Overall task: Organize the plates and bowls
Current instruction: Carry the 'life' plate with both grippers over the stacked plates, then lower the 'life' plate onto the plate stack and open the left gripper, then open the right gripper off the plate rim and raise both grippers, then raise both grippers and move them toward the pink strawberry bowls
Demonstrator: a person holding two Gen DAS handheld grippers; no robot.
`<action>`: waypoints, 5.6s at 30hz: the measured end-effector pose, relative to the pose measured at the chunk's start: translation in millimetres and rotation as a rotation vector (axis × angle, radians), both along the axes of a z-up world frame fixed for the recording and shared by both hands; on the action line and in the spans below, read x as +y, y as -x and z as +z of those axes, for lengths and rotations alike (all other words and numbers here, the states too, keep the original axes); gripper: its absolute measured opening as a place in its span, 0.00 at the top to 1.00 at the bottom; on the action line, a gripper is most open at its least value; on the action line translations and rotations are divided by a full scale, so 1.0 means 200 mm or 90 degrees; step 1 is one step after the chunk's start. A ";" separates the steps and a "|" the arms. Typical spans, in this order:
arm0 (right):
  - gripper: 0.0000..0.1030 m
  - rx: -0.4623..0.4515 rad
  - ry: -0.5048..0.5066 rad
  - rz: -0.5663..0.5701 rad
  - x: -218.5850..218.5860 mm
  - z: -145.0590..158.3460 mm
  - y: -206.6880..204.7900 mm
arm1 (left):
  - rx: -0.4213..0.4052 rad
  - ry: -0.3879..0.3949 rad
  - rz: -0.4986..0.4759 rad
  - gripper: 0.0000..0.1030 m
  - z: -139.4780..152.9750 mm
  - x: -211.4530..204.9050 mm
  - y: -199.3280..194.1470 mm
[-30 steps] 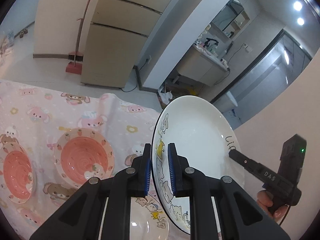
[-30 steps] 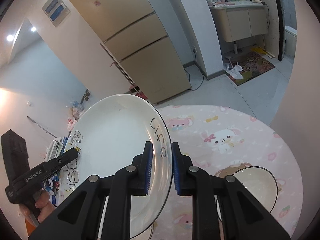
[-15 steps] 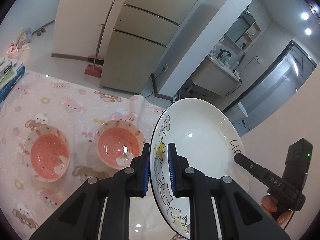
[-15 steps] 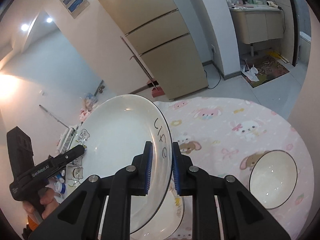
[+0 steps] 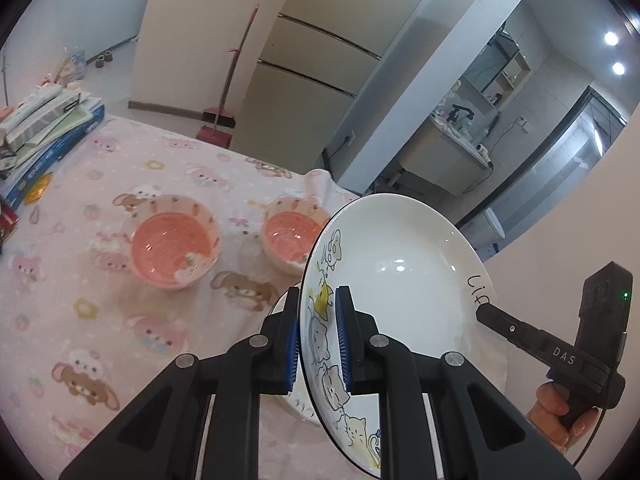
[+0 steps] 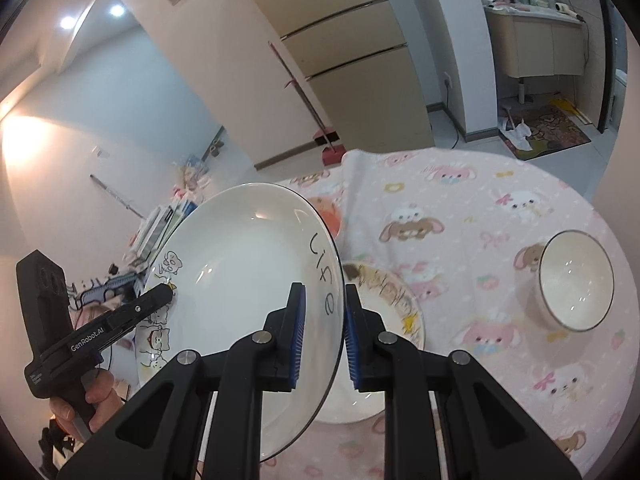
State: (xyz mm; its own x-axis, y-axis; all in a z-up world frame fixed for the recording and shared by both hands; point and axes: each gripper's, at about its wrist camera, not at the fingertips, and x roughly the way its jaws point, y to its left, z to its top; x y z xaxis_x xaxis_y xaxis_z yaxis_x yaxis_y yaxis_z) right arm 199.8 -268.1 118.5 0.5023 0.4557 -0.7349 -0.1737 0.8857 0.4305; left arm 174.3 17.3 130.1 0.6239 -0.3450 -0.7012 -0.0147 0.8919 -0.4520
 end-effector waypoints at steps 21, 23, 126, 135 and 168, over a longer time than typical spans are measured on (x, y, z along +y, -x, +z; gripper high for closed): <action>0.83 0.064 -0.057 0.019 -0.06 -0.38 0.04 | 0.017 -0.008 -0.050 0.84 -0.33 -0.04 0.09; 0.83 0.080 -0.076 0.026 -0.07 -0.45 0.03 | 0.017 -0.011 -0.050 0.84 -0.35 -0.04 0.08; 0.95 -0.047 0.181 -0.027 -0.02 -0.67 0.02 | 0.068 0.004 -0.088 0.87 -0.74 -0.07 -0.09; 0.95 -0.080 0.265 -0.026 0.03 -0.66 0.04 | 0.066 -0.001 -0.089 0.87 -0.74 -0.09 -0.09; 0.15 -0.485 0.237 -0.180 0.03 -0.28 0.40 | -0.373 -0.193 0.034 0.13 -0.31 -0.17 0.28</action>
State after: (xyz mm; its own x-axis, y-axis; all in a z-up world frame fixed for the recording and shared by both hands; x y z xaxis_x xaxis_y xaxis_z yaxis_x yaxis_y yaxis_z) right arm 120.1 -262.9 63.4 0.9720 0.0401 -0.2316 -0.0498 0.9981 -0.0362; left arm 117.6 -15.8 67.1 0.9424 -0.1441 -0.3018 0.1098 0.9857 -0.1277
